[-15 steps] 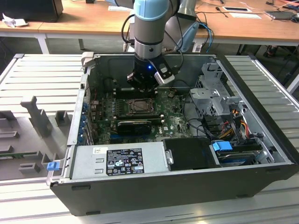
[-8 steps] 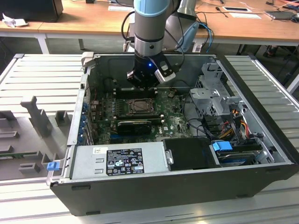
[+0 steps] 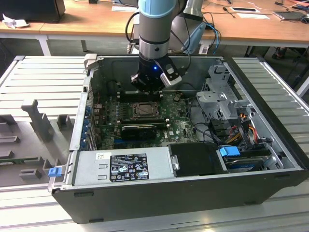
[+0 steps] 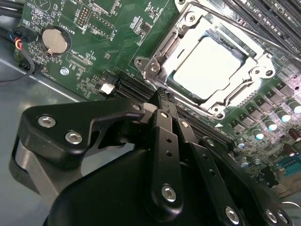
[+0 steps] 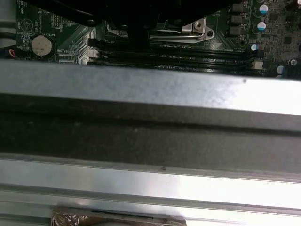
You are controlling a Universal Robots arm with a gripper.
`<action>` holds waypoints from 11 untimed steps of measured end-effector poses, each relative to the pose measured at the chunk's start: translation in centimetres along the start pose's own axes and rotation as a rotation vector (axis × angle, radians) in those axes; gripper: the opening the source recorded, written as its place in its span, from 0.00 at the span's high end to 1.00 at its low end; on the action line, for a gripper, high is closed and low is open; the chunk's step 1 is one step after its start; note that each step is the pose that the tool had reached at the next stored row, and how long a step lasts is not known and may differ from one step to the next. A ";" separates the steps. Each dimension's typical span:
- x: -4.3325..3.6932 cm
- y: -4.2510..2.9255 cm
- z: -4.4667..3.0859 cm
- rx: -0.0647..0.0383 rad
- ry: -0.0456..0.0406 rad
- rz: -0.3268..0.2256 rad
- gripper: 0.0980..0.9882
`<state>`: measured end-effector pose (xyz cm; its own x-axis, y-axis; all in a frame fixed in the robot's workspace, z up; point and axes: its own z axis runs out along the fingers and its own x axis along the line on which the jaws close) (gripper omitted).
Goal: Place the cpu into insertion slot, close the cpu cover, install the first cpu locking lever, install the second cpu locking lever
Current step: 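Install the second cpu locking lever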
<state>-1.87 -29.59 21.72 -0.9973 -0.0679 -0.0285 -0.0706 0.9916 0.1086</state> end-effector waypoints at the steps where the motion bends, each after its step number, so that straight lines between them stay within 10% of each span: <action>1: 0.00 -0.04 -0.01 0.000 0.0000 0.000 0.99; 11: 0.06 -0.81 -0.13 0.000 0.0002 0.000 0.99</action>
<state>-1.88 -30.41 21.76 -0.9973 -0.0677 -0.0284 -0.0704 0.9916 0.1082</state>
